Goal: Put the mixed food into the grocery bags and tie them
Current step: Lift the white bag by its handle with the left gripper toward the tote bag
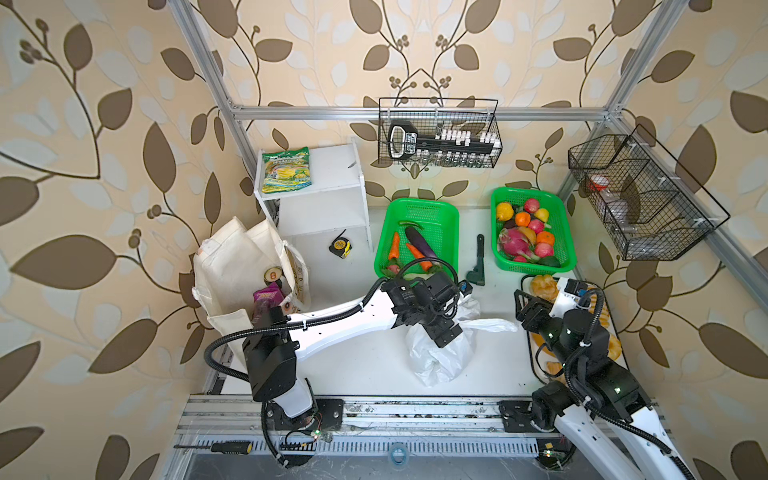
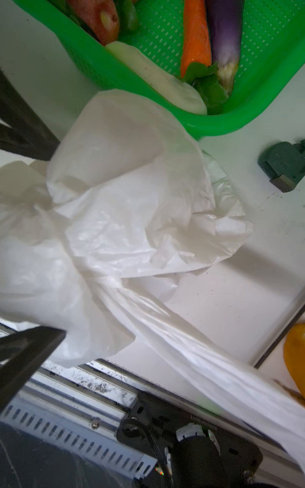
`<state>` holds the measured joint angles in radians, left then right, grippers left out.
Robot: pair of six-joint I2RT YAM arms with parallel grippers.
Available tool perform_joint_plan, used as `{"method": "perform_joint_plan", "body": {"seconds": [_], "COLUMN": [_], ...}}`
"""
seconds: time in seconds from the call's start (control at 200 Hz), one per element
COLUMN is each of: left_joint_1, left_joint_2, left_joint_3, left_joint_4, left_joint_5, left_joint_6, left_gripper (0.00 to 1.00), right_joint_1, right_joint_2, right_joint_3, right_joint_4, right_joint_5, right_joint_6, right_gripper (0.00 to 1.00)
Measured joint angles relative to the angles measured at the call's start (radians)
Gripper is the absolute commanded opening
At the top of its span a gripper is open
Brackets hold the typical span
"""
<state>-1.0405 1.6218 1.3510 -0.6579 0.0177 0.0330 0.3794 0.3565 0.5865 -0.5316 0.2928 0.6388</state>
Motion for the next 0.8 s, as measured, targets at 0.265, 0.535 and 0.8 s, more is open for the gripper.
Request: {"method": "perform_joint_plan", "body": {"seconds": [0.265, 0.535, 0.8], "left_joint_1": [-0.001, -0.001, 0.01], "left_joint_2": [0.111, 0.096, -0.252], "left_joint_3": [0.079, 0.101, 0.0], "left_joint_4": [-0.07, -0.118, -0.071], "left_joint_5": [-0.035, -0.013, -0.12], "left_joint_6": [0.016, 0.027, 0.018], "left_gripper": [0.31, 0.0, 0.0], "right_joint_1": [0.0, 0.0, 0.0], "right_joint_2": [0.009, 0.011, 0.011], "right_joint_3": [-0.001, -0.004, -0.004], "right_joint_4": [0.0, 0.001, 0.005], "right_joint_5": [-0.008, -0.012, -0.012], "right_joint_6": [0.0, 0.0, 0.0], "right_gripper": [0.67, 0.66, 0.65]}}
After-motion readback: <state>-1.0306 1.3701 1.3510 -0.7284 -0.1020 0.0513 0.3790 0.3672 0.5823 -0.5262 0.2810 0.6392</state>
